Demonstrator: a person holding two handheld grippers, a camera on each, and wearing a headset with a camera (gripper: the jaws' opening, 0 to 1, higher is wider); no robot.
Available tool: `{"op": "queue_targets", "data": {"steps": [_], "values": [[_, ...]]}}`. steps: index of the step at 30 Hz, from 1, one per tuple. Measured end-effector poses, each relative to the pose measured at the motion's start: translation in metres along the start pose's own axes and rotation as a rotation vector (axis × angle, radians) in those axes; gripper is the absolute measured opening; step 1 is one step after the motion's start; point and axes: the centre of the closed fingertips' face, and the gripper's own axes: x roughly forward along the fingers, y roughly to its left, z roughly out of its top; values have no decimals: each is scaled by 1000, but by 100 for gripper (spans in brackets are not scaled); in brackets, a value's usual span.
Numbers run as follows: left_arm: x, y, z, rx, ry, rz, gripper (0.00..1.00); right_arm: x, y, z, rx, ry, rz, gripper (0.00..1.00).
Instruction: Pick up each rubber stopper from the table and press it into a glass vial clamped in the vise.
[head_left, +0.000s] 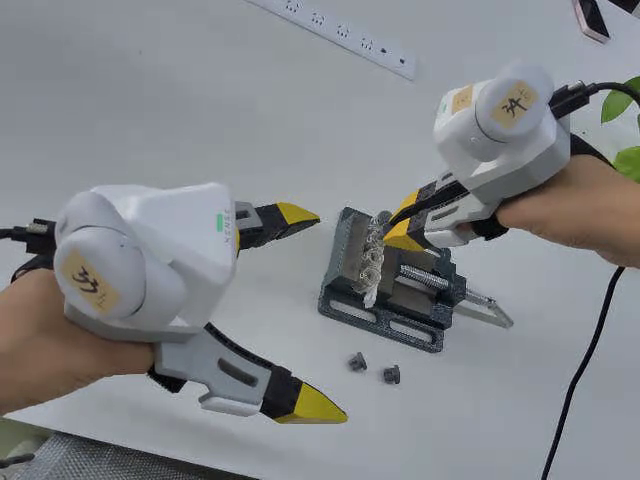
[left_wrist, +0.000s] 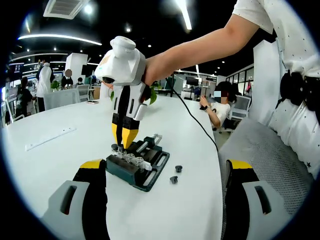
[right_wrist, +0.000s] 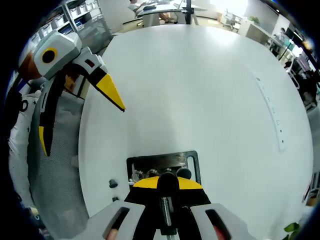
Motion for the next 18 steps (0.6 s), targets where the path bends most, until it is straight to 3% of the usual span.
{"op": "queue_targets", "data": {"steps": [18], "values": [[0,0,1,-5,-10,3,99,4,0,0,-22,27,3,5]]}}
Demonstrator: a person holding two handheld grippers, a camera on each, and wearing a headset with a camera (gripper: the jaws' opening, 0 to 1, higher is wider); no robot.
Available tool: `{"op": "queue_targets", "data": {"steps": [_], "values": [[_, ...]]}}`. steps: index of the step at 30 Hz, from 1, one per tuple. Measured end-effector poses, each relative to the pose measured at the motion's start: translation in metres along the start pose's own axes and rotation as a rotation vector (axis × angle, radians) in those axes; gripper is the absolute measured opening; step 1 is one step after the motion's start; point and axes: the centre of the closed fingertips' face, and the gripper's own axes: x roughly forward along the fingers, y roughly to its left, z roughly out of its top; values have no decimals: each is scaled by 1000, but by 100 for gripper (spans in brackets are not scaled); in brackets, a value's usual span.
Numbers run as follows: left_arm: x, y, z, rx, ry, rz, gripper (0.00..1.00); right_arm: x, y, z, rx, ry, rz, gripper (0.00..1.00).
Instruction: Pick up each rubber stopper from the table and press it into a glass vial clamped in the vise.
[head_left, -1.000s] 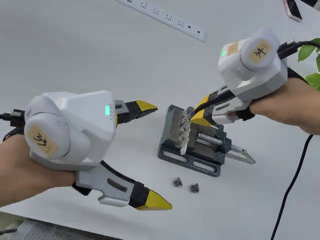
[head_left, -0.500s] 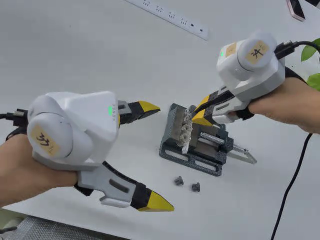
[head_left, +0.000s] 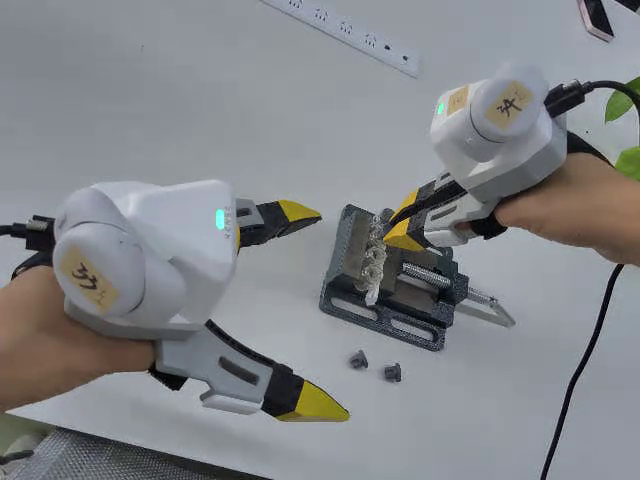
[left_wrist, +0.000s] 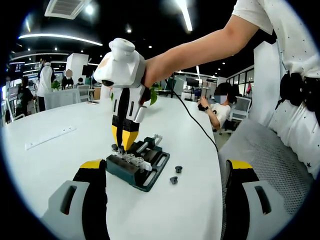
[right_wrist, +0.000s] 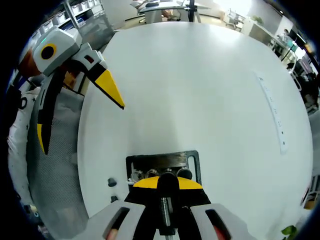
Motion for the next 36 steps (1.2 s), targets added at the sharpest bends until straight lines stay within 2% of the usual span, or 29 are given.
{"op": "queue_targets", "data": {"steps": [17,22,27,33,36], "values": [[-1,4,-1,-13,-8,10,98,2,-1,1,12,61,-13,4],[0,4,0,-15,-14,10,98,3,0,0,-7,79,-31,4],[3,3,2,-10,-14,7,98,2,0,1,8,77,-25,6],[2,-1,5,-2,-10,0,97,2,0,0,-18,62,-31,7],[2,-1,4,-4,-7,2,97,2,-1,0,0,44,-29,7]]}}
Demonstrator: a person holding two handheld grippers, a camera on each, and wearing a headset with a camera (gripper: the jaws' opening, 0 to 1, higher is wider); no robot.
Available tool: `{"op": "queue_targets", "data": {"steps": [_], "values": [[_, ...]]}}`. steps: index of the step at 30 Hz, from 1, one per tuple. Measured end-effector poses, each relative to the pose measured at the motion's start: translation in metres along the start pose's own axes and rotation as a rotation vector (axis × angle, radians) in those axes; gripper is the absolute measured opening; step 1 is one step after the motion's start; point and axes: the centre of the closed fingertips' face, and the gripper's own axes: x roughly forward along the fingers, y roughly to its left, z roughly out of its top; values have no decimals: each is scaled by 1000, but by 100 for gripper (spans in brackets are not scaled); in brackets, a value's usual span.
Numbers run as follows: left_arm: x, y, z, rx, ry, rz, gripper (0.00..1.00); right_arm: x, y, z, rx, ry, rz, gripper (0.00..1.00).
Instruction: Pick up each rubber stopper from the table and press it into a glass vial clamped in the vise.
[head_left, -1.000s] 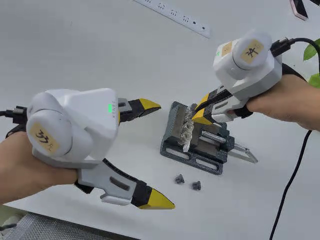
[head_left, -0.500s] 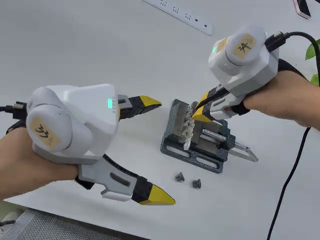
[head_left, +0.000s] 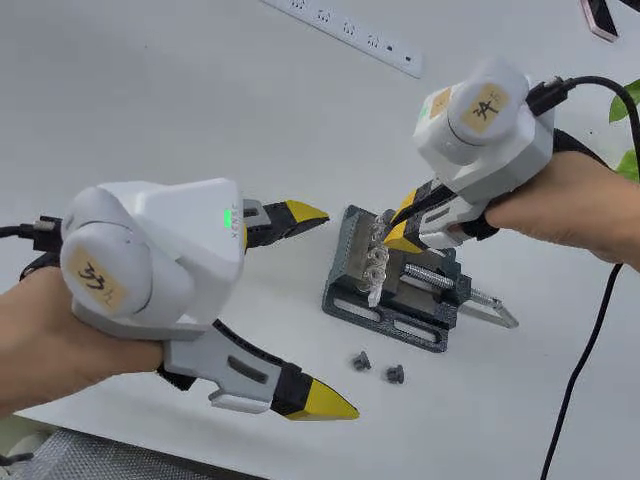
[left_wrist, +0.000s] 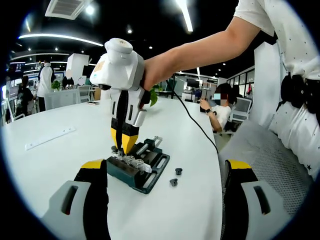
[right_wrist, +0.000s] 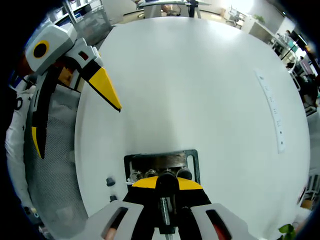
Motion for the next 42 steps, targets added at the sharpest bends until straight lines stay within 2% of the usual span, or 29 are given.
{"op": "queue_targets", "data": {"steps": [8,12,20,27,42], "values": [[0,-1,0,-1,1,-2,96,-1,3,0,18,-20,7,10],[0,0,0,-1,3,0,96,-7,1,-2,20,-36,-6,10],[0,0,-2,-1,5,-1,96,-20,-4,2,29,-93,-22,3],[1,-1,-2,-5,3,-4,96,-16,2,3,19,-83,-1,2],[-2,1,-4,-15,-1,1,95,-5,1,3,13,-72,14,1]]}}
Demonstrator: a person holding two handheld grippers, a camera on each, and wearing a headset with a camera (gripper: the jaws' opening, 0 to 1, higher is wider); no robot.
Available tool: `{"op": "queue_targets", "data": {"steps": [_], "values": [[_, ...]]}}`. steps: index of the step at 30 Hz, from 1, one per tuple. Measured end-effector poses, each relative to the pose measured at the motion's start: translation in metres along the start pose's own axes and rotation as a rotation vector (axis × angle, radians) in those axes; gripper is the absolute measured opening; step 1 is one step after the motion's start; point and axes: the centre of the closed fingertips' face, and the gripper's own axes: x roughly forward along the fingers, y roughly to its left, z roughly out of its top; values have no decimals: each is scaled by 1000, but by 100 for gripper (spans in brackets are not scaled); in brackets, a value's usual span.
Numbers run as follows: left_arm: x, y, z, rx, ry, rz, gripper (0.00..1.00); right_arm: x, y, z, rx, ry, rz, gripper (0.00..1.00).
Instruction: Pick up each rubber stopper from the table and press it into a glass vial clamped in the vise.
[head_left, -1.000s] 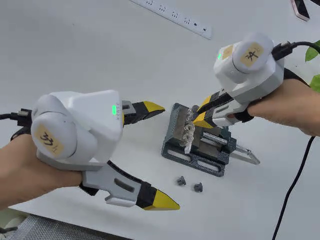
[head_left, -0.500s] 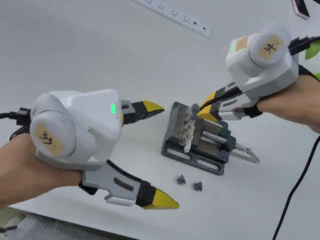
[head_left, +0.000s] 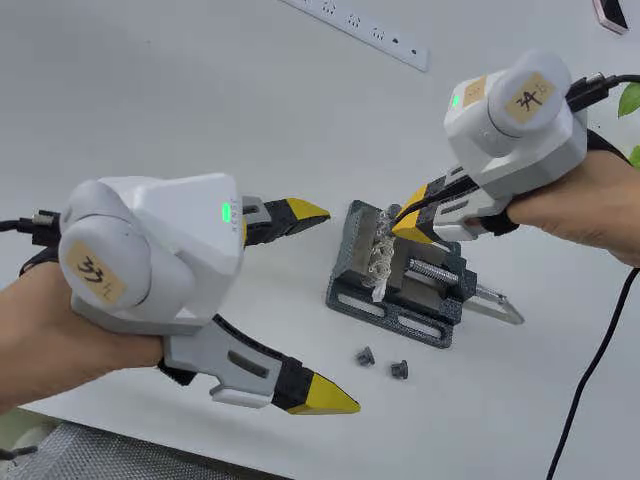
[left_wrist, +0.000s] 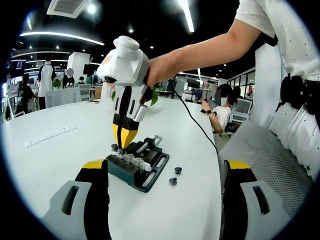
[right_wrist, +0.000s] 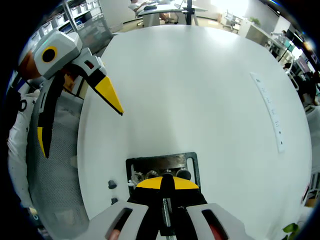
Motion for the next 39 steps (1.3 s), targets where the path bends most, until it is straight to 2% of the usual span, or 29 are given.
{"op": "queue_targets", "data": {"steps": [6,10,15,20,24,28,39], "values": [[0,2,1,-3,-6,5,94,1,0,1,-32,11,-4,1],[0,4,2,-3,-8,9,94,2,1,0,-104,26,-17,1],[-1,4,2,-3,-11,12,94,2,1,1,-91,32,-5,1],[-1,5,2,-2,-11,15,94,4,2,0,-125,74,-3,1],[-2,6,3,0,-12,18,94,4,-1,0,-105,84,11,1],[-3,7,3,2,-10,19,93,4,0,-1,-121,102,17,1],[-3,8,4,1,-11,27,93,4,2,-2,-141,96,20,0]]}}
